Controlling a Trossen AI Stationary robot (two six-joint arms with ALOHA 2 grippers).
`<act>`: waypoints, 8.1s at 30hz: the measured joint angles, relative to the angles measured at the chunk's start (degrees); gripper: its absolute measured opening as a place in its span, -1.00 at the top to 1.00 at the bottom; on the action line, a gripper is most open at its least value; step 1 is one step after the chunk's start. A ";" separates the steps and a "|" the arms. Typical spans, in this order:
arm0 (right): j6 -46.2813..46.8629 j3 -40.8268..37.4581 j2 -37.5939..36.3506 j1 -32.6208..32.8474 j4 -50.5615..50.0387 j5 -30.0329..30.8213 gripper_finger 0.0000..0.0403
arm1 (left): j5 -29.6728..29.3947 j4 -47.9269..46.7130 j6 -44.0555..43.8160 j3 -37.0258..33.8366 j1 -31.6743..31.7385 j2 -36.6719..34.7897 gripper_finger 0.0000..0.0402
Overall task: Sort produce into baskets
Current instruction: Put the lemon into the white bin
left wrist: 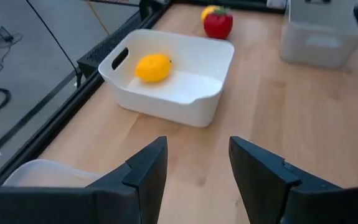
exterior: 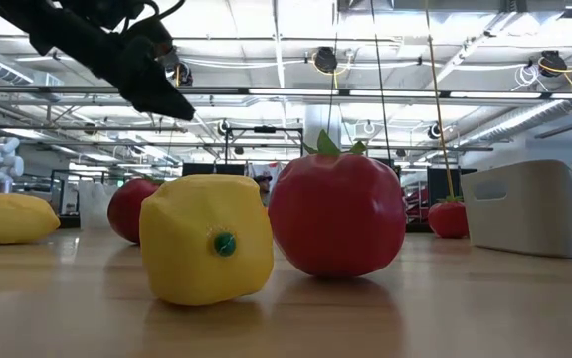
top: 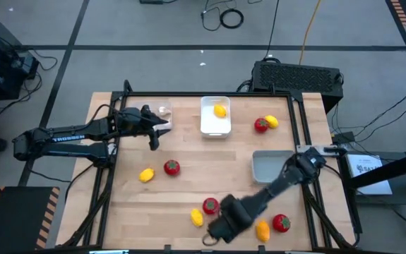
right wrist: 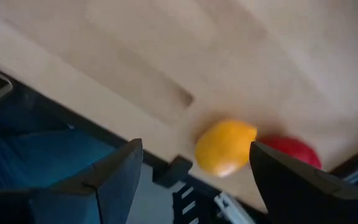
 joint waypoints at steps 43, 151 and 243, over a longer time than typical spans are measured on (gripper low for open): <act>38.08 -8.08 2.63 18.46 -0.05 14.06 -0.42 | -0.72 22.13 -11.38 0.00 -17.94 13.18 0.10; -63.20 -30.62 -19.98 -51.23 45.99 31.15 -0.27 | -5.98 7.94 -10.22 0.00 -17.88 13.18 0.10; -64.19 -82.58 -46.49 -79.17 53.43 25.24 -0.29 | -12.89 11.18 -1.24 -0.02 -10.71 12.46 0.10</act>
